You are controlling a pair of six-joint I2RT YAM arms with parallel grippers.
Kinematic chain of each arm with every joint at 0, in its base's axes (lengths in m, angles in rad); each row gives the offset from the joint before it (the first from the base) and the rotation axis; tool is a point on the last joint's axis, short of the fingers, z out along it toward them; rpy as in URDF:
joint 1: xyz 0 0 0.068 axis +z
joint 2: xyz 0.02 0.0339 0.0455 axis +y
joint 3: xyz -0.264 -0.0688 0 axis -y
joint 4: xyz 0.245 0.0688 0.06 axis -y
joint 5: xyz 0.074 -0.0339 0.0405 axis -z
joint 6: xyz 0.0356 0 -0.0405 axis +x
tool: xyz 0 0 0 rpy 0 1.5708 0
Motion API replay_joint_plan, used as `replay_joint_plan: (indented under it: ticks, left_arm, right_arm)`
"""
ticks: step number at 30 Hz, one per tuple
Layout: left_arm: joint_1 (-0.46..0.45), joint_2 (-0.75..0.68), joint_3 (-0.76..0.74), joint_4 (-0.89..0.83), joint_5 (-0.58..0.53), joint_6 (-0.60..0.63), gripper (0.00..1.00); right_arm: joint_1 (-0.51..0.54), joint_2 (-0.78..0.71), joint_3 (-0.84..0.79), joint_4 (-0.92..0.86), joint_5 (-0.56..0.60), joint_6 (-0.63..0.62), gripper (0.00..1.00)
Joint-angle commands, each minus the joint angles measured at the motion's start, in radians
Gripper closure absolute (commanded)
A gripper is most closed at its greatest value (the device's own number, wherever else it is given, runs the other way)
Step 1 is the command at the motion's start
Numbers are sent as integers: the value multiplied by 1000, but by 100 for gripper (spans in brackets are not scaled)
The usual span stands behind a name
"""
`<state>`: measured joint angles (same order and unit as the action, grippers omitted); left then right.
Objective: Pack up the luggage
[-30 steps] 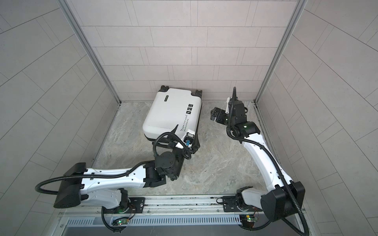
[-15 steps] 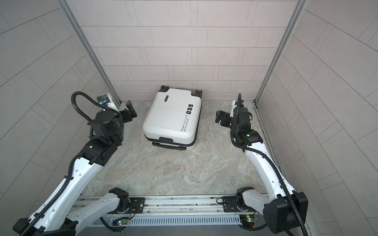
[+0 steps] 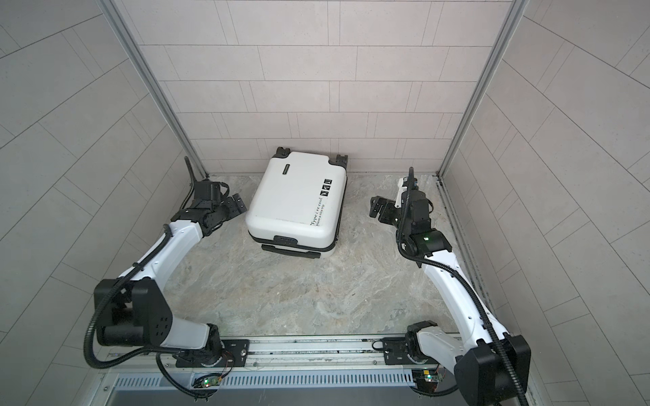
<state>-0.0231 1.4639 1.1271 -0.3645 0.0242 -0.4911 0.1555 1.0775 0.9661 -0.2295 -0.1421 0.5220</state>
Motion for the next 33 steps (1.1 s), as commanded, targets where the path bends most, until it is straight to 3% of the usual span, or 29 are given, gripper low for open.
replay_joint_plan:
  ticks: [1, 10, 24, 33]
  left_arm:
    - [-23, 7, 21, -2, 100, 5, 4]
    - [-146, -1, -38, 45, 131, 18, 4]
    - [-287, 32, -85, 201, 320, -100, 4]
    - [-362, 32, -38, 184, 273, -97, 4]
  right_arm:
    - [-9, -36, -24, 23, 43, -28, 0]
    - [-23, -43, -46, 35, 66, -54, 0]
    - [-36, -49, -51, 25, 66, -57, 0]
    - [-45, -52, -46, 25, 68, -63, 0]
